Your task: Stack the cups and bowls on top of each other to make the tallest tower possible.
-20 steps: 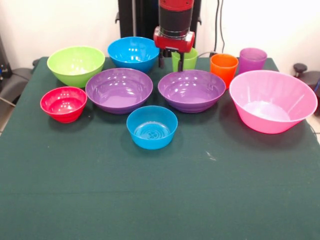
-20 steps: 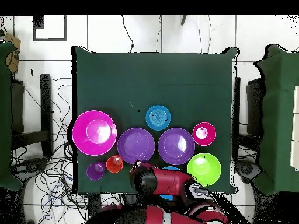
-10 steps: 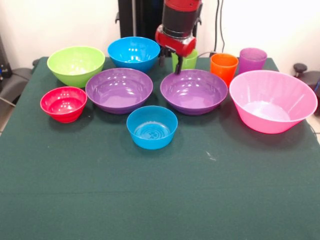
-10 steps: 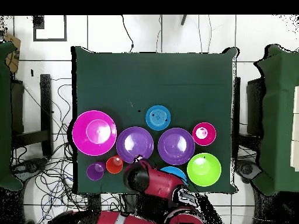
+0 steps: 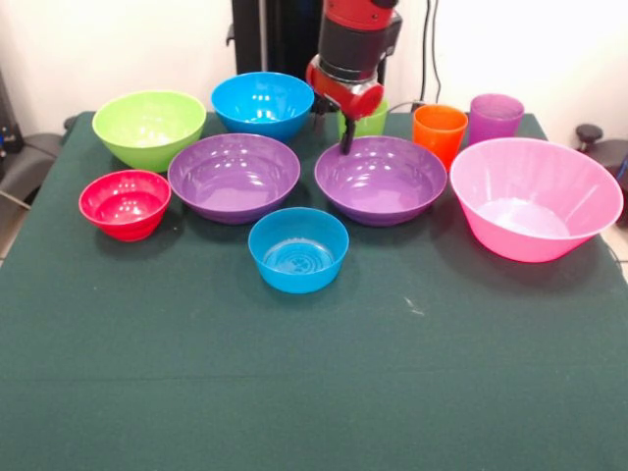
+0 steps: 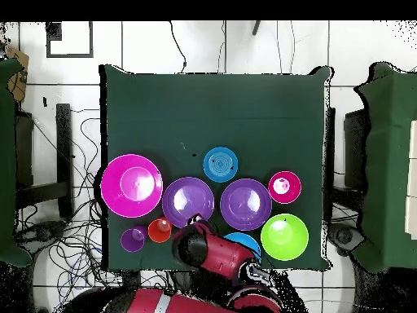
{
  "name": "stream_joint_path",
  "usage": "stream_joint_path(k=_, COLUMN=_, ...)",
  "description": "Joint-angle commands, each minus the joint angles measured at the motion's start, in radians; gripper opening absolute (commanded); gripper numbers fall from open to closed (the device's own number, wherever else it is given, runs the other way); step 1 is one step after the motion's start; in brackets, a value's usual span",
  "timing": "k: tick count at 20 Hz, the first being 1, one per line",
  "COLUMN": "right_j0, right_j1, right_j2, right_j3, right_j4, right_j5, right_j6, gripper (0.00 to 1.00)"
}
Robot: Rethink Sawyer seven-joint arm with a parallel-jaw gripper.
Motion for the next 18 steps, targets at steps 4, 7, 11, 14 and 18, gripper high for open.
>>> stream_joint_path(k=4, right_j0=-0.061, right_j1=-0.002, right_j2=0.058, right_j3=-0.061, right_j4=-0.045, right_j5=-0.041, right_j6=0.088, gripper=1.00)
stream_joint_path(k=7, right_j0=-0.089, right_j1=0.009, right_j2=0.082, right_j3=-0.054, right_j4=-0.072, right_j5=-0.054, right_j6=0.083, gripper=1.00)
stream_joint_path(k=11, right_j0=-0.102, right_j1=0.010, right_j2=0.104, right_j3=-0.050, right_j4=-0.090, right_j5=-0.078, right_j6=0.100, gripper=1.00)
stream_joint_path(k=14, right_j0=-0.109, right_j1=0.011, right_j2=0.120, right_j3=-0.045, right_j4=-0.096, right_j5=-0.102, right_j6=0.118, gripper=1.00)
stream_joint_path(k=18, right_j0=-0.116, right_j1=0.003, right_j2=0.136, right_j3=-0.036, right_j4=-0.105, right_j5=-0.121, right_j6=0.128, gripper=1.00)
